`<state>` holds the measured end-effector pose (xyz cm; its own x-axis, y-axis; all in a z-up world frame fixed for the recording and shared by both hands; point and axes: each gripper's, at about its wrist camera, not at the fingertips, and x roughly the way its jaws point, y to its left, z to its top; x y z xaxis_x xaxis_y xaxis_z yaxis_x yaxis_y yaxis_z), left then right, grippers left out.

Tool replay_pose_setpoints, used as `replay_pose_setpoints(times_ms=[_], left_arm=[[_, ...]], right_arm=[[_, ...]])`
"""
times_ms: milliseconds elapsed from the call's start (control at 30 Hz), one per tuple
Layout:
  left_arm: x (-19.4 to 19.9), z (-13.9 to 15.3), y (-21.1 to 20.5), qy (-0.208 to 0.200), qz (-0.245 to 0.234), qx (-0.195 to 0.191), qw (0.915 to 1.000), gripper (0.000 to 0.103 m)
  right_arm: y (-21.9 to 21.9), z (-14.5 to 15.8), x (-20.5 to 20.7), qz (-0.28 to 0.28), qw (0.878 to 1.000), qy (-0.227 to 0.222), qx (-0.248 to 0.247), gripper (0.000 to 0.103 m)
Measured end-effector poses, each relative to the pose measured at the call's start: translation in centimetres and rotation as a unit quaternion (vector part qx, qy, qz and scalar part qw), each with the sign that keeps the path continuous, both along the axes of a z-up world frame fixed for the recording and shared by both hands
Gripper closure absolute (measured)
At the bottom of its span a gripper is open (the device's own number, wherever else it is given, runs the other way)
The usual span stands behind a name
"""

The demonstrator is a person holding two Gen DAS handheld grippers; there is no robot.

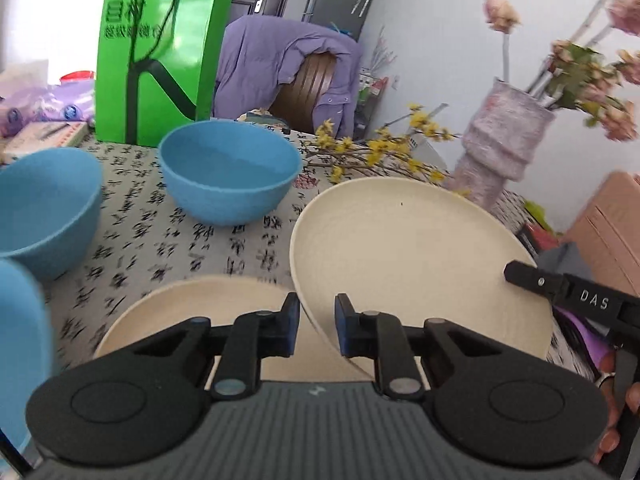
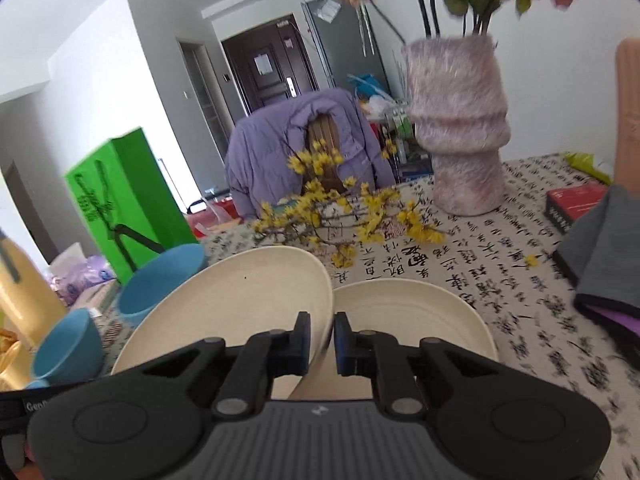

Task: Organize plates and bowls
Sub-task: 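Carry the cream plate with the left gripper while the right gripper carries its plate toward the blue bowls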

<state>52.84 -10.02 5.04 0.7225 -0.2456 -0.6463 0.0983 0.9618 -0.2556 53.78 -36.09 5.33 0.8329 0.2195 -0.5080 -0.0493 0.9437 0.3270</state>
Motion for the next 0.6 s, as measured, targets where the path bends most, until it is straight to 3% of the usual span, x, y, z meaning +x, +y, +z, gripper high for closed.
replay_pose_setpoints(times_ms=[300,600], left_arm=[[-12.8,3.2,0.5,-0.023,-0.002,0.015,0.9996,0.084],[-23.5,2.1,0.8,-0.022,-0.015,0.012,0.9996,0.084]], right_arm=[[1.2,2.6,-14.3,-0.001,0.999,-0.038,0.0,0.091],[1.8,1.5,-26.4,-0.019,0.999,-0.049,-0.009,0.09]])
